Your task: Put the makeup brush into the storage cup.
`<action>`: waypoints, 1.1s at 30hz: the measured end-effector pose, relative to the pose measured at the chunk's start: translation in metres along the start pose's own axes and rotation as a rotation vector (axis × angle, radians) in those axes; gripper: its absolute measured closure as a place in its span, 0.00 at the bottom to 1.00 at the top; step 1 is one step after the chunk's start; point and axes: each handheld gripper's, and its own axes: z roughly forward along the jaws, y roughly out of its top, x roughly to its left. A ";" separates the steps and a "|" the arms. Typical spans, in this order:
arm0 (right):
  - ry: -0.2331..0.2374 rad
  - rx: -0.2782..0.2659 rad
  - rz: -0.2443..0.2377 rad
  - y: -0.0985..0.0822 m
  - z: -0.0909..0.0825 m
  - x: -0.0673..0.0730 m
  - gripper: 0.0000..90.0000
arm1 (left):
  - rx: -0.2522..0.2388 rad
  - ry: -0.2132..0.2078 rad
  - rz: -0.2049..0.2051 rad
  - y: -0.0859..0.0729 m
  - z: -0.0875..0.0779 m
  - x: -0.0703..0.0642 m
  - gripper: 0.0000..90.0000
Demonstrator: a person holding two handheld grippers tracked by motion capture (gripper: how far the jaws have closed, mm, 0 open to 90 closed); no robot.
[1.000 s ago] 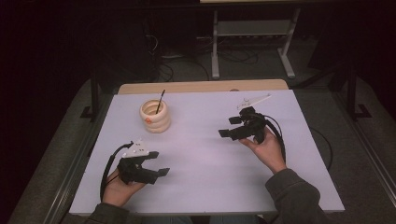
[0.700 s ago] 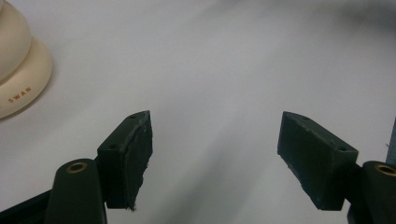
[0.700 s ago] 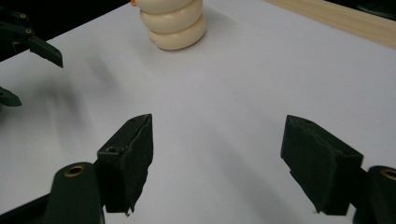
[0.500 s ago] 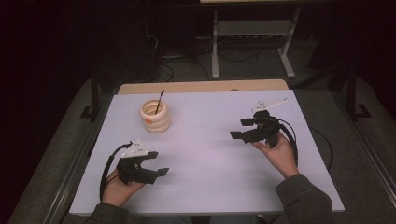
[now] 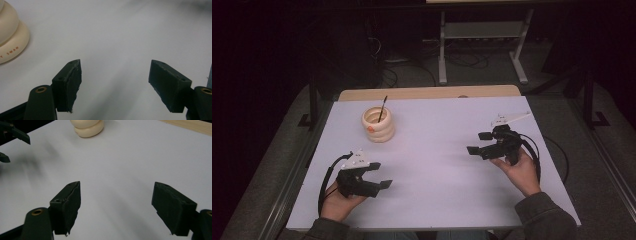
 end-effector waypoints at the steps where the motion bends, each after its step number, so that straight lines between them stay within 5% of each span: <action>1: 0.000 0.000 0.000 0.000 0.000 0.000 0.25 | 0.000 0.000 0.000 0.000 0.000 0.000 0.29; 33: -0.013 0.001 0.027 -0.044 -0.013 0.011 0.24 | -0.001 0.001 -0.014 -0.004 -0.002 0.001 0.29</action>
